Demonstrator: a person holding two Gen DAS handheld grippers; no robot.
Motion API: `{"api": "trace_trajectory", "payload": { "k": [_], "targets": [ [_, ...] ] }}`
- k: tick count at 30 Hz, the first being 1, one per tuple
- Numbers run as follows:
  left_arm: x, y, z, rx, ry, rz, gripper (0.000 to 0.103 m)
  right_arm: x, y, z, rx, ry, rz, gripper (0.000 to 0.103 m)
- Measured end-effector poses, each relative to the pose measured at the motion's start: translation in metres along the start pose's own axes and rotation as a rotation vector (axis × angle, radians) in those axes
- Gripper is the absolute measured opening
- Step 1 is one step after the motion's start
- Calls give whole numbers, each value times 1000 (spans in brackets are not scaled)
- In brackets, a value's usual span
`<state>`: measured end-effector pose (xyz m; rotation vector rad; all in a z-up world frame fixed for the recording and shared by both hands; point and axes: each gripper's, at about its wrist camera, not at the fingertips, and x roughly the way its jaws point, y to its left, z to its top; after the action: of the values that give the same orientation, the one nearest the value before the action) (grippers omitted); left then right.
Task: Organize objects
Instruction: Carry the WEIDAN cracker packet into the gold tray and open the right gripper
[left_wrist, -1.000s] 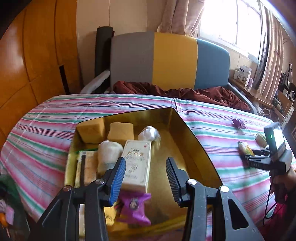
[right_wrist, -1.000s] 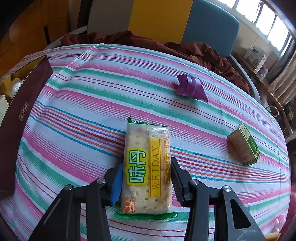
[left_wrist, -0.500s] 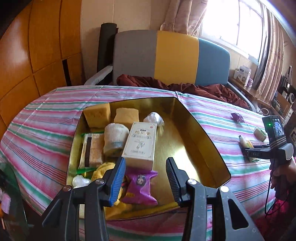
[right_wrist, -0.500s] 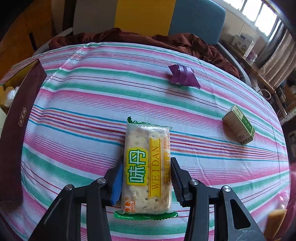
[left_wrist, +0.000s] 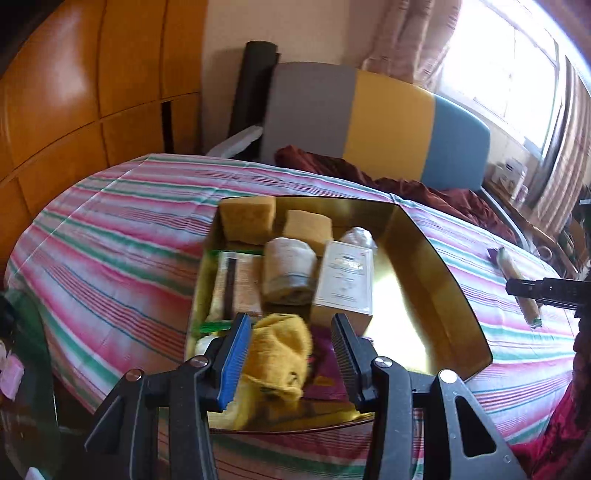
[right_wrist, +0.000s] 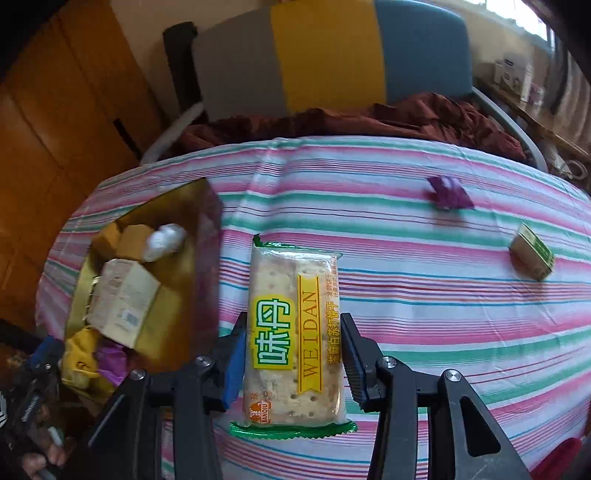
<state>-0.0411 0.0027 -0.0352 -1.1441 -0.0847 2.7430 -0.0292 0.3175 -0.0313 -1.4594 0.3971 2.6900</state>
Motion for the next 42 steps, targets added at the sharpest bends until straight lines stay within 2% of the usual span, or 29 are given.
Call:
{"api": "trace_trajectory", "payload": {
  "k": [5, 8, 11, 17, 21, 25, 31, 37, 38, 42],
  "targets": [
    [-1, 12, 0, -28, -2, 5, 45, 11, 80, -1, -105, 30, 107, 47],
    [-1, 17, 0, -39, -5, 2, 45, 28, 115, -1, -148, 61, 109, 47],
    [0, 22, 0, -51, -4, 0, 45, 51, 131, 0, -143, 110, 89, 47],
    [6, 28, -2, -74, 15, 3, 45, 84, 137, 0, -115, 157, 18, 47],
    [6, 26, -3, -70, 15, 3, 45, 102, 135, 0, -81, 179, 2, 49],
    [7, 23, -5, -59, 17, 4, 45, 108, 130, -2, -31, 180, 58, 52],
    [8, 20, -6, -50, 21, 14, 45, 103, 131, -11, -75, 176, 83, 52],
    [1, 15, -5, -31, 1, 25, 45, 87, 130, -17, -110, 127, 108, 53],
    [0, 14, -5, -28, 0, 26, 45, 82, 129, -17, -116, 117, 110, 54],
    [-4, 10, -6, -11, -7, 27, 45, 63, 128, -20, -138, 74, 110, 70]
  ]
}}
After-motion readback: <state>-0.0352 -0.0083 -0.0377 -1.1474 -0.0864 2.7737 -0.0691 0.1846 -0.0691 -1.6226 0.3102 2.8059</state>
